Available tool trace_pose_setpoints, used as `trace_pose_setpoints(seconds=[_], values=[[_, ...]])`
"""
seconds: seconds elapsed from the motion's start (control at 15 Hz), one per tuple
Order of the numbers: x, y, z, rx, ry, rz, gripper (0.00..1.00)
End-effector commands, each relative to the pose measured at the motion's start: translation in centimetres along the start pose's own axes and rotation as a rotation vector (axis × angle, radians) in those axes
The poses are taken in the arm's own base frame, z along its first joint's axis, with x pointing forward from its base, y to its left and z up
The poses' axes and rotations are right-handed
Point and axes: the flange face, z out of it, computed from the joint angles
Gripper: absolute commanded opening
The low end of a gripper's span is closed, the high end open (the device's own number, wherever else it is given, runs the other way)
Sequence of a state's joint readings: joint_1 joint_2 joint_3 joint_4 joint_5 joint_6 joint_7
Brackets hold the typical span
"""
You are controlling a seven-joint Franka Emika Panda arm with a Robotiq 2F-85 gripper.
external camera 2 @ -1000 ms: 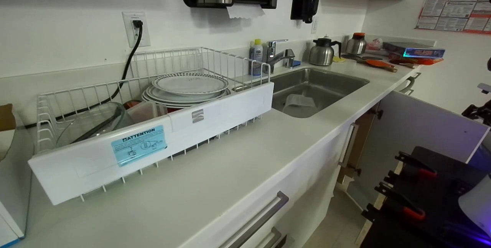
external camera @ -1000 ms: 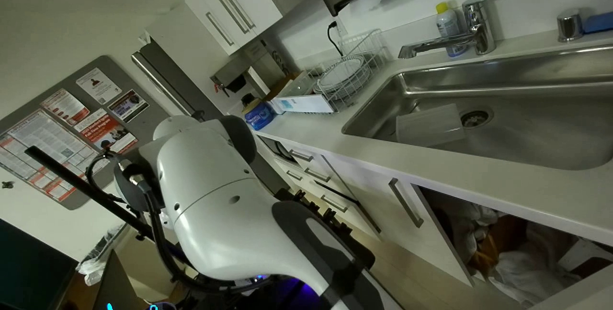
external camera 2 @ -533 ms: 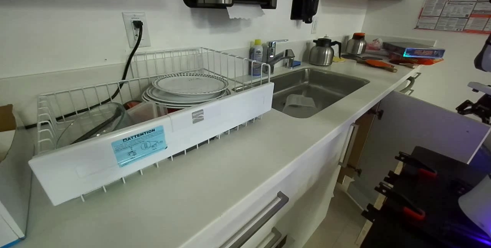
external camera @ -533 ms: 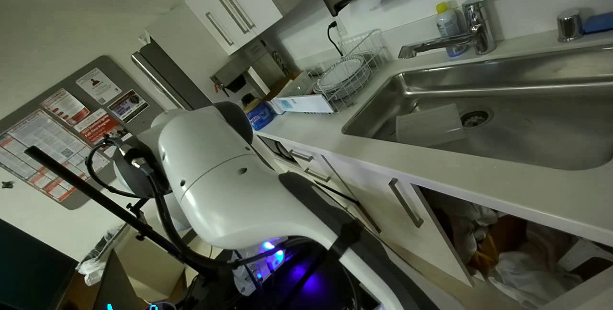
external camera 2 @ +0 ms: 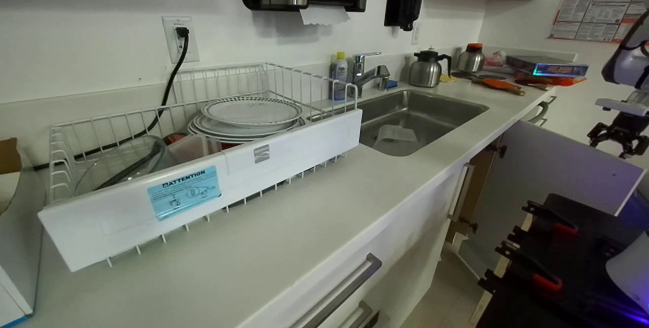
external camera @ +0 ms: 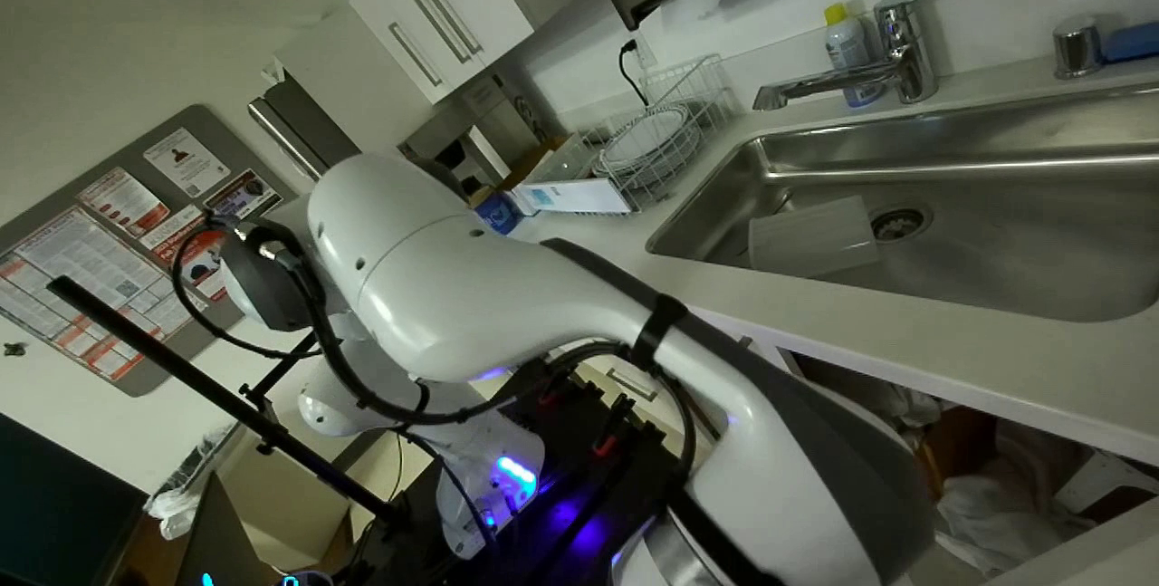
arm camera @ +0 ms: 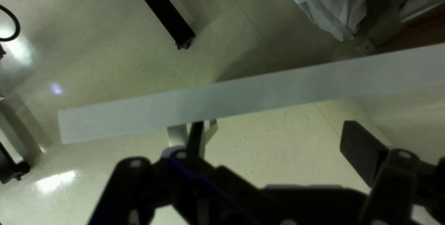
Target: Open the bottom right cupboard door
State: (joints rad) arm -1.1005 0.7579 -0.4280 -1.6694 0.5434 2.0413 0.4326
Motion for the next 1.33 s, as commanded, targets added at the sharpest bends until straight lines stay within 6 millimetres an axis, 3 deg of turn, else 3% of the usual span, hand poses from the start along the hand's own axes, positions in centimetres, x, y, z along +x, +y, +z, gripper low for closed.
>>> trace_pose_setpoints(seconds=[0.0,0.53,0.93,1.27], values=[[-4.3,-1.0,-2.1,-0.003,0.070,-0.021,1.00],[-11.4,-1.8,-5.3,0.030,0.264,-0.182,1.00],[-17.8,0.2,-9.0,0.134,0.253,-0.393,1.00],[-22.2,1.9,-10.4,0.164,0.243,-0.487,1.00]])
